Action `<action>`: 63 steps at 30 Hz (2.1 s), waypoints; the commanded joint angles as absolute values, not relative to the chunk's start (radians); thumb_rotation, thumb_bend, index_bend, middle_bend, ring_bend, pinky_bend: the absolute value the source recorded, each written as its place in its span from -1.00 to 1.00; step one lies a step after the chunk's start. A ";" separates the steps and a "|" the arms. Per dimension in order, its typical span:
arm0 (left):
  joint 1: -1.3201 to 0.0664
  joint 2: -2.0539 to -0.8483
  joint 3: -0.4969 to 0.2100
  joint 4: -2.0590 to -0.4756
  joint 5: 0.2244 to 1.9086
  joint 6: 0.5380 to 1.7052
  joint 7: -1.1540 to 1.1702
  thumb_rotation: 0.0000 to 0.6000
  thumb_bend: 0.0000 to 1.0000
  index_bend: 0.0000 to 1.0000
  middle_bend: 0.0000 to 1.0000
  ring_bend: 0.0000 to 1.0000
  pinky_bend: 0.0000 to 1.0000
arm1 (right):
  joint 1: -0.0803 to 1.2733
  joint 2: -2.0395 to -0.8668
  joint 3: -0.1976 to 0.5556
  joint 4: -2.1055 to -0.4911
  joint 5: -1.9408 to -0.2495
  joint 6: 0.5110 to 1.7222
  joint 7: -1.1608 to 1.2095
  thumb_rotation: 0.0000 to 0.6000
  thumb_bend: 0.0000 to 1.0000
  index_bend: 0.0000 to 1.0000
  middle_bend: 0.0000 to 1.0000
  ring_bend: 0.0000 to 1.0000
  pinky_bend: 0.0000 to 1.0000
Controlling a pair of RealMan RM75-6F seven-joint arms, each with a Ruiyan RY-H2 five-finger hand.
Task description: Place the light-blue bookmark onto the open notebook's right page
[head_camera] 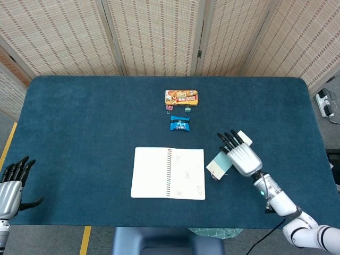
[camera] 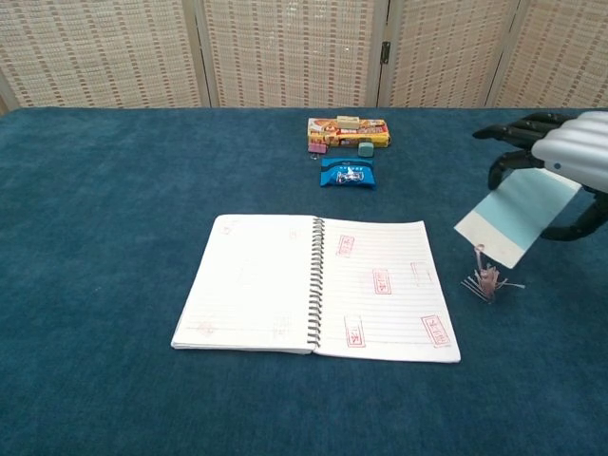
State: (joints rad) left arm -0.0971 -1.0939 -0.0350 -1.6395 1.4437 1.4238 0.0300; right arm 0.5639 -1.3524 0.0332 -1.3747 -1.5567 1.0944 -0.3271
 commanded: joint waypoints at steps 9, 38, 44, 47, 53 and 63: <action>-0.101 -1.083 -0.042 -1.634 1.419 1.403 -0.001 1.00 -0.80 -0.95 -1.00 -1.00 -1.00 | 0.641 -1.299 0.046 -1.752 -1.647 1.068 -0.549 1.00 -0.51 -0.17 -1.00 -1.00 -1.00; -0.126 -1.099 -0.050 -1.632 1.365 1.346 0.035 1.00 -0.78 -0.95 -1.00 -1.00 -1.00 | 0.799 -1.362 -0.108 -1.443 -1.965 0.999 -0.194 1.00 -0.51 -0.17 -1.00 -1.00 -1.00; -0.135 -1.096 -0.054 -1.629 1.350 1.323 0.023 1.00 -0.78 -0.95 -1.00 -1.00 -1.00 | 0.843 -1.432 -0.120 -1.276 -2.021 1.037 -0.112 1.00 -0.51 -0.17 -1.00 -1.00 -1.00; -0.139 -1.100 -0.056 -1.626 1.341 1.317 0.032 1.00 -0.78 -0.95 -1.00 -1.00 -1.00 | 0.860 -1.465 -0.125 -1.204 -2.035 1.052 -0.081 1.00 -0.51 -0.17 -1.00 -1.00 -1.00; -0.142 -1.102 -0.060 -1.623 1.328 1.313 0.034 1.00 -0.78 -0.95 -1.00 -1.00 -1.00 | 0.893 -1.532 -0.125 -1.084 -2.042 1.069 -0.035 1.00 -0.51 -0.17 -1.00 -1.00 -1.00; -0.150 -1.104 -0.063 -1.615 1.313 1.295 0.034 1.00 -0.78 -0.95 -1.00 -1.00 -1.00 | 0.929 -1.604 -0.135 -0.972 -2.025 1.077 0.025 1.00 -0.51 -0.17 -1.00 -1.00 -1.00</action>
